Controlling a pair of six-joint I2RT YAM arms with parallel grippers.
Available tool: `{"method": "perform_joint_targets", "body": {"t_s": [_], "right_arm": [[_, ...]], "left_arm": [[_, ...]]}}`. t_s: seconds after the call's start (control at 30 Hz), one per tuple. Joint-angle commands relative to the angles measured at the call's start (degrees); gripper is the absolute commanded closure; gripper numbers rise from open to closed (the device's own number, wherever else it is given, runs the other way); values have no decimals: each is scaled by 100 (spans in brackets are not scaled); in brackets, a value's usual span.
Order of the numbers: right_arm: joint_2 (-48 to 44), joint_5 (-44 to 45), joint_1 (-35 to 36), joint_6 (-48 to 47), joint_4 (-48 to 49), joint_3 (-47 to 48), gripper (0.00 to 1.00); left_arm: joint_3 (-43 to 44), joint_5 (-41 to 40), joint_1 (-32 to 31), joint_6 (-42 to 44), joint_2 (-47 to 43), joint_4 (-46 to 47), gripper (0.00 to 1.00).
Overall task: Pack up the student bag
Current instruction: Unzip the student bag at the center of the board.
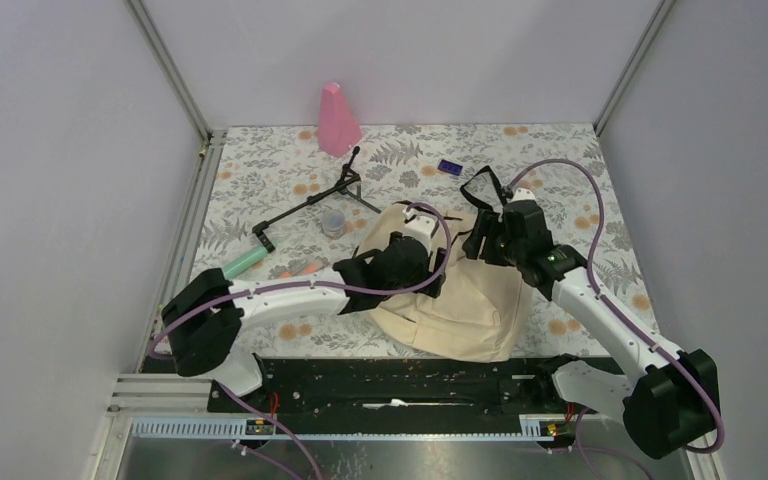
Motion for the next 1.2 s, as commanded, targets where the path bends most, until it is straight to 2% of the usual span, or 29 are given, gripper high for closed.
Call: {"method": "perform_joint_targets", "body": {"t_s": [0.0, 0.07, 0.13, 0.2, 0.43, 0.63, 0.8, 1.07, 1.17], "right_arm": [[-188, -128, 192, 252, -18, -108, 33], [-207, -58, 365, 304, -14, -153, 33], [-211, 91, 566, 367, -26, -197, 34], [-233, 262, 767, 472, -33, -265, 34], [-149, 580, 1213, 738, 120, -403, 33], [138, 736, 1506, 772, 104, -245, 33], [335, 936, 1781, 698, -38, -146, 33], [421, 1053, 2079, 753, -37, -106, 32], [488, 1098, 2152, 741, -39, -44, 32]], "left_arm": [[385, -142, 15, 48, 232, 73, 26], [452, -314, 44, 60, 326, -26, 31], [544, -547, 100, -84, 397, -294, 48], [530, -650, 168, -181, 391, -403, 58], [25, -607, 274, -340, 57, -62, 61], [-164, 1, 333, -315, 148, 371, 62], [-197, 142, 333, -312, 255, 561, 63], [-325, 181, 333, -288, 275, 655, 89], [-372, 173, 341, -320, 282, 680, 95]]}}
